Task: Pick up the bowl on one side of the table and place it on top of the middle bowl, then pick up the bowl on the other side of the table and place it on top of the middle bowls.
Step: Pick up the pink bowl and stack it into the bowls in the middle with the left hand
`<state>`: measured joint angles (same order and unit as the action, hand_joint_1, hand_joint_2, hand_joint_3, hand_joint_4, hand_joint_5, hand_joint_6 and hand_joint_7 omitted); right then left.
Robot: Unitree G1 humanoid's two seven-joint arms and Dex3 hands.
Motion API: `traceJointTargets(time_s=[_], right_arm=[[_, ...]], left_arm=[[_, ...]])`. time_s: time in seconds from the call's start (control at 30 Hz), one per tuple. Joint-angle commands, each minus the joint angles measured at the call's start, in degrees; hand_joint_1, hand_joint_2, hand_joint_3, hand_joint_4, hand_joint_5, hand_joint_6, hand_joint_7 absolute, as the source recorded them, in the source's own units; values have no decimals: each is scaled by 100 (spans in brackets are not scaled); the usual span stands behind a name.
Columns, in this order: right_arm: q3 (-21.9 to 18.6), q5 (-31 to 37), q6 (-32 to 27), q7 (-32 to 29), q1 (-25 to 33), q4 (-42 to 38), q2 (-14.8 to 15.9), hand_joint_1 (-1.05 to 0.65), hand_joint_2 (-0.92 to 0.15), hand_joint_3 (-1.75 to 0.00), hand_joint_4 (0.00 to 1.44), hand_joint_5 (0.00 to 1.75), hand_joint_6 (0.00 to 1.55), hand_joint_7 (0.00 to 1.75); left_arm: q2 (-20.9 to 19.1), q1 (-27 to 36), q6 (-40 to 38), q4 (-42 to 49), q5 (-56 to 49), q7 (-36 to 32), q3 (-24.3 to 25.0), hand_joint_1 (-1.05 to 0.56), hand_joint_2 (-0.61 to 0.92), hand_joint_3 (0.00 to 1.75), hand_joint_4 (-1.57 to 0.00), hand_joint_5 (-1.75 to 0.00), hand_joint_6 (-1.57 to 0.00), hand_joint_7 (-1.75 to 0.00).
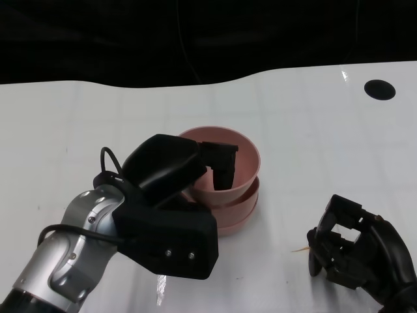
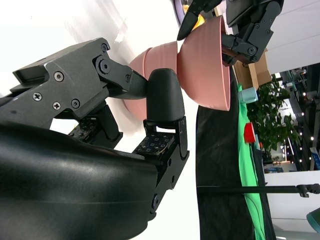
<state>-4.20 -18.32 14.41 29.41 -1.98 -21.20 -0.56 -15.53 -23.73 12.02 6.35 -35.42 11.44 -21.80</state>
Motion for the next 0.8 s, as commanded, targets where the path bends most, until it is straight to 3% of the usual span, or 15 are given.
traceJointTargets(time_s=[0.03,0.2,0.33,0.5,0.8], right_arm=[[-62,-48,26,-14,-2,4,13,-16,-62,-93,87,175,76,154],[-64,-29,113,-6,3,-15,-2,-16,-62,-93,88,175,76,154],[-72,-51,69,-7,2,-5,-10,-17,-62,-94,88,175,76,154],[-74,-49,36,-14,-6,0,-14,-17,-61,-94,88,175,76,154],[-72,-5,83,-68,14,23,-32,-16,-61,-96,87,175,76,154]], left_arm=[[-74,-25,72,80,-42,-120,7,2,78,41,-70,-175,-69,-153],[-68,-12,97,120,-67,-148,12,-1,85,27,-72,-169,-83,-122],[-52,-9,99,151,-61,-176,13,-2,88,19,-75,-161,-89,-109],[-23,-6,90,211,16,-144,17,-4,92,14,-74,-165,-89,-111],[31,-5,157,416,149,-127,-17,-7,92,22,-74,-167,-86,-119]])
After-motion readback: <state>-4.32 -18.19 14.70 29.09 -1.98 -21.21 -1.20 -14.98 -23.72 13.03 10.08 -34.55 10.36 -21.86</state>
